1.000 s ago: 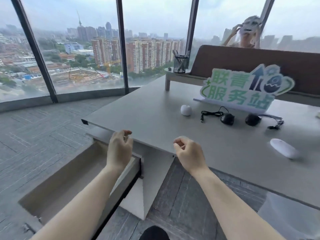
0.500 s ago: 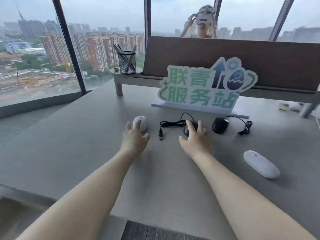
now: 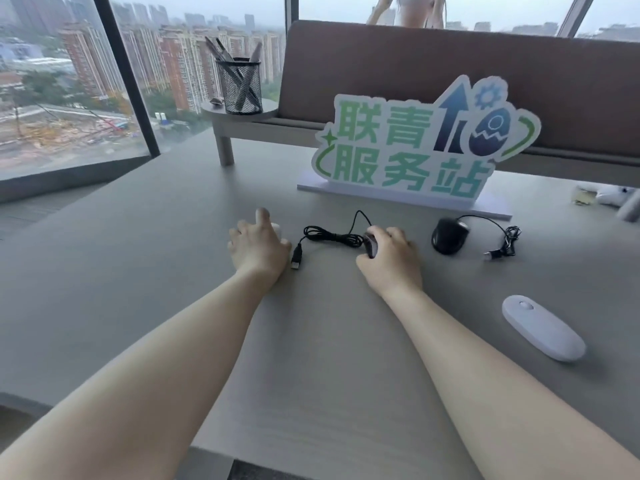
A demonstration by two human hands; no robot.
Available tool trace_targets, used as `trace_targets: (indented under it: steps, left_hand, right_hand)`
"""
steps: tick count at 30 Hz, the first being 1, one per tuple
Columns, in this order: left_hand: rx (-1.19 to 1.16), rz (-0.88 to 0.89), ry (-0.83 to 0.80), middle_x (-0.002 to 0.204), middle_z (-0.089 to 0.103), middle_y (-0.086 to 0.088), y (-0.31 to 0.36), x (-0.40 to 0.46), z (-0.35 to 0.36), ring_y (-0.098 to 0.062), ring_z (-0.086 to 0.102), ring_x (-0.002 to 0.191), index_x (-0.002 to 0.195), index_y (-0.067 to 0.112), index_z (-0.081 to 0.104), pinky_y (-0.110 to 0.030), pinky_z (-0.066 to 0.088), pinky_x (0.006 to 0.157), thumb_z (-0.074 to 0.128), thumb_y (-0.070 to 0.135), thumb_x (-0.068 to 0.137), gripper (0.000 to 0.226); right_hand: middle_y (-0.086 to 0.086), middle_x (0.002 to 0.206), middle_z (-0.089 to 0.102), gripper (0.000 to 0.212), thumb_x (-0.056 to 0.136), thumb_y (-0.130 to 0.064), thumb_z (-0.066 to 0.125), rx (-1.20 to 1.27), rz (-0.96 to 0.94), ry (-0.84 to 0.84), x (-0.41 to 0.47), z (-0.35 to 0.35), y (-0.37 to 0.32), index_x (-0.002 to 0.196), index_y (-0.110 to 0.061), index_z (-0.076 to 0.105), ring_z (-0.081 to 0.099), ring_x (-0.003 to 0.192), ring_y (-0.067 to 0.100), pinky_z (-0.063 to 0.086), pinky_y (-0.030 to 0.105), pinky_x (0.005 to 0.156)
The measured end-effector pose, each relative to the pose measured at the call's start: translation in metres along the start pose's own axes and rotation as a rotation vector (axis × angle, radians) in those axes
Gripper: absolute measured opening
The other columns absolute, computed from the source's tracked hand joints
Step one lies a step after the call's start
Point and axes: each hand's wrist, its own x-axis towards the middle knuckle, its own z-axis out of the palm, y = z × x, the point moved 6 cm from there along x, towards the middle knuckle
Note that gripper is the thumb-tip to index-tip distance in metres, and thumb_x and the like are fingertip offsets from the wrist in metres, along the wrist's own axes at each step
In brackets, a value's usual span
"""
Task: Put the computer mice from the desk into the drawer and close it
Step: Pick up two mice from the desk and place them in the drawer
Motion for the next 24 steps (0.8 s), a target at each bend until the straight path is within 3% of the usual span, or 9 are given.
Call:
trace_targets:
  steps: [8, 12, 14, 18, 21, 24]
  left_hand:
    - [-0.287, -0.055, 0.166, 0.122, 0.057, -0.017, -0.072, -0.064, -0.116, -0.035, 0.046, 0.119, 0.129, 0.021, 0.049, -0.036, 0.032, 0.095, 0.059, 0.034, 0.081, 0.051]
    - [-0.295, -0.083, 0.288, 0.124, 0.058, -0.017, -0.124, -0.119, -0.2, -0.033, 0.045, 0.121, 0.131, 0.017, 0.052, -0.036, 0.031, 0.101, 0.06, 0.032, 0.081, 0.052]
    - [-0.296, -0.129, 0.336, 0.125, 0.056, -0.016, -0.153, -0.151, -0.235, -0.034, 0.046, 0.119, 0.131, 0.018, 0.052, -0.037, 0.033, 0.099, 0.061, 0.032, 0.082, 0.052]
    - [-0.354, -0.259, 0.407, 0.124, 0.051, -0.015, -0.217, -0.214, -0.28, -0.035, 0.047, 0.116, 0.13, 0.021, 0.053, -0.042, 0.039, 0.099, 0.063, 0.032, 0.082, 0.05]
    - [-0.341, -0.333, 0.421, 0.127, 0.051, -0.014, -0.265, -0.256, -0.292, -0.034, 0.046, 0.118, 0.133, 0.02, 0.051, -0.049, 0.041, 0.101, 0.061, 0.032, 0.084, 0.051]
    - [-0.309, -0.474, 0.393, 0.127, 0.049, -0.017, -0.321, -0.288, -0.286, -0.036, 0.045, 0.116, 0.133, 0.021, 0.049, -0.042, 0.04, 0.096, 0.059, 0.035, 0.086, 0.051]
  right_hand:
    - [0.005, 0.131, 0.055, 0.048, 0.077, -0.018, 0.062, 0.452, -0.253, 0.082, -0.079, -0.049, -0.107, 0.125, -0.018, 0.06, 0.051, 0.118, 0.024, 0.038, 0.034, 0.104]
    - [-0.005, 0.11, 0.055, 0.048, 0.072, -0.024, 0.057, 0.624, -0.361, 0.097, -0.13, -0.076, -0.183, 0.12, -0.02, 0.061, 0.052, 0.108, 0.016, 0.035, 0.013, 0.087]
    - [-0.008, 0.108, 0.052, 0.049, 0.072, -0.023, 0.056, 0.69, -0.416, 0.092, -0.159, -0.087, -0.219, 0.121, -0.019, 0.061, 0.048, 0.104, 0.008, 0.029, 0.001, 0.086]
    - [-0.007, 0.12, 0.053, 0.055, 0.073, -0.025, 0.057, 0.786, -0.485, -0.01, -0.22, -0.085, -0.28, 0.127, -0.02, 0.059, 0.049, 0.11, 0.006, 0.036, 0.017, 0.096]
    - [-0.004, 0.125, 0.053, 0.056, 0.075, -0.026, 0.058, 0.8, -0.525, -0.094, -0.266, -0.065, -0.313, 0.131, -0.02, 0.056, 0.049, 0.111, 0.006, 0.037, 0.021, 0.098]
    - [-0.007, 0.123, 0.051, 0.052, 0.081, -0.022, 0.061, 0.801, -0.547, -0.202, -0.309, -0.033, -0.335, 0.132, -0.021, 0.053, 0.05, 0.114, 0.01, 0.039, 0.025, 0.101]
